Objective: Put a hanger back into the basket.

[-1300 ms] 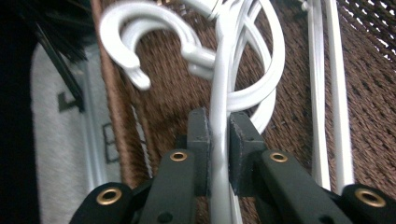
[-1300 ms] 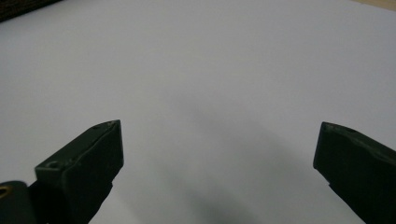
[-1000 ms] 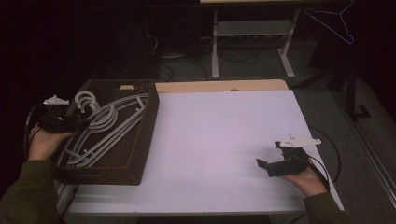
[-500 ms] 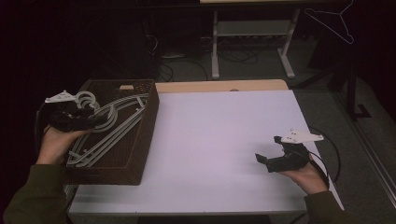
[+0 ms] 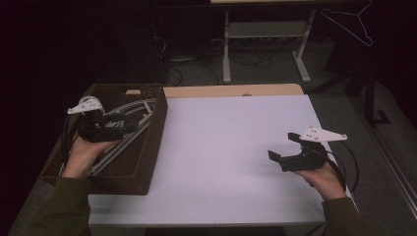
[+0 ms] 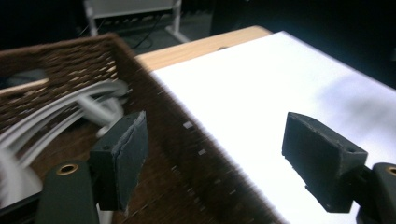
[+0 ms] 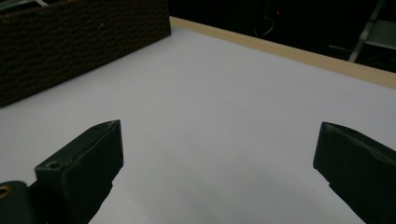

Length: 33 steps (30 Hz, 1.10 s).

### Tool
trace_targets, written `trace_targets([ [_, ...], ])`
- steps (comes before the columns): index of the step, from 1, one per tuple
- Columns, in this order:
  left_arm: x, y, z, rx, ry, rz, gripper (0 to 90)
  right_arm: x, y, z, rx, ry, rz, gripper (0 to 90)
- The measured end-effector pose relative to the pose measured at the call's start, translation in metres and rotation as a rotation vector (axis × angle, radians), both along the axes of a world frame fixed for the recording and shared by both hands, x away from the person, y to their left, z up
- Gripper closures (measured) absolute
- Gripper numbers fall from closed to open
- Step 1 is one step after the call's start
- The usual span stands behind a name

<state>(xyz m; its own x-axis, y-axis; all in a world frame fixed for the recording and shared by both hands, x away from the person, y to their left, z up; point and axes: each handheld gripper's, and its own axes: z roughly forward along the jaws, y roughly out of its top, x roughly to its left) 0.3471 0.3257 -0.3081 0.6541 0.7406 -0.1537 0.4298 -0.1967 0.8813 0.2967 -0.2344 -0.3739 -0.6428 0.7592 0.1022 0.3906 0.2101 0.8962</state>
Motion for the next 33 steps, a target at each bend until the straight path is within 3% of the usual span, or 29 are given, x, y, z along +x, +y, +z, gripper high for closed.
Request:
trace_targets([
  [5,-0.003,-0.017,-0.001,-0.045,-0.044,-0.047,18.1,0.002,0.005,0.01,0.025,-0.029,0.003,1.3],
  [18,-0.012,-0.057,-0.011,-0.111,-0.105,-0.134,5.8,0.011,0.015,0.03,0.081,-0.096,0.008,0.9],
  [33,-0.017,-0.071,-0.02,-0.143,-0.135,-0.195,0.9,0.012,0.012,0.042,0.159,-0.151,0.006,0.0],
])
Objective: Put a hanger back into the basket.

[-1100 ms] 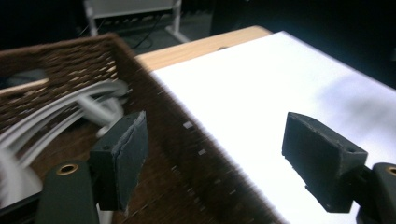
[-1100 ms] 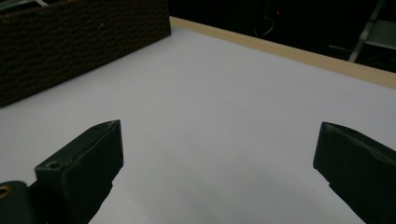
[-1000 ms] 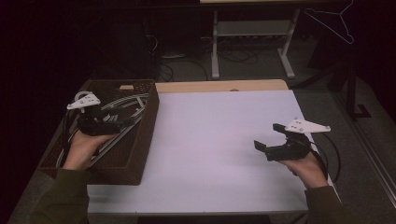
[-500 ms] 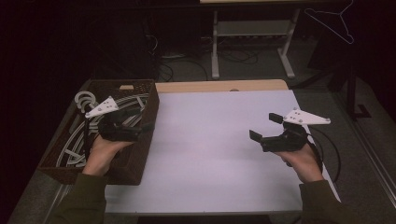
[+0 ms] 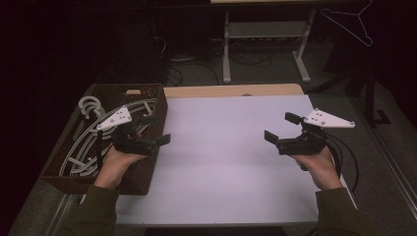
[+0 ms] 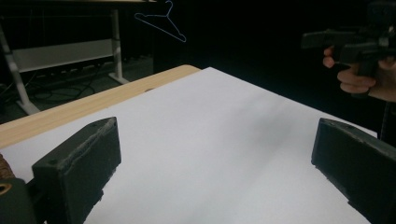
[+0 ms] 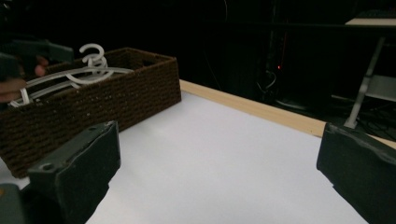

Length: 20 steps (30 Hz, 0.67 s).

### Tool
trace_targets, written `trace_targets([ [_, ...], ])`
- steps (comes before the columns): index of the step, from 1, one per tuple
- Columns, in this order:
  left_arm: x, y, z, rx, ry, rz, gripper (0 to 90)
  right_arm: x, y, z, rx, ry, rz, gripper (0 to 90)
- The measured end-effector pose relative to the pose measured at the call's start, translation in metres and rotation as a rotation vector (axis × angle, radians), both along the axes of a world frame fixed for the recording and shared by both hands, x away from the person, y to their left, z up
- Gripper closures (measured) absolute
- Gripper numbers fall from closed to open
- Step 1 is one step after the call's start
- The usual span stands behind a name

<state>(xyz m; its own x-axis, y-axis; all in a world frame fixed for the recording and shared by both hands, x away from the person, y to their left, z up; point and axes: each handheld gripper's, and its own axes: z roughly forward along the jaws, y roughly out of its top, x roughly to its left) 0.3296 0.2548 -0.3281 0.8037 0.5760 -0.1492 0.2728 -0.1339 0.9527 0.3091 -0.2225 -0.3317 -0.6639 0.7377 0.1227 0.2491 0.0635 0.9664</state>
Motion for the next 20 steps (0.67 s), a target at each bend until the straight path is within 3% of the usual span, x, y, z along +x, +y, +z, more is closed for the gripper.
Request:
trace_targets([
  [4,-0.0006,0.0015,-0.0019,-0.01,-0.012,0.004,0.9,-0.0006,-0.0016,0.0024,0.021,-0.022,0.001,0.0],
  [20,-0.0021,0.0027,-0.0016,-0.022,-0.016,-0.015,1.0,-0.0019,-0.0004,0.0043,0.024,-0.034,0.014,0.0],
])
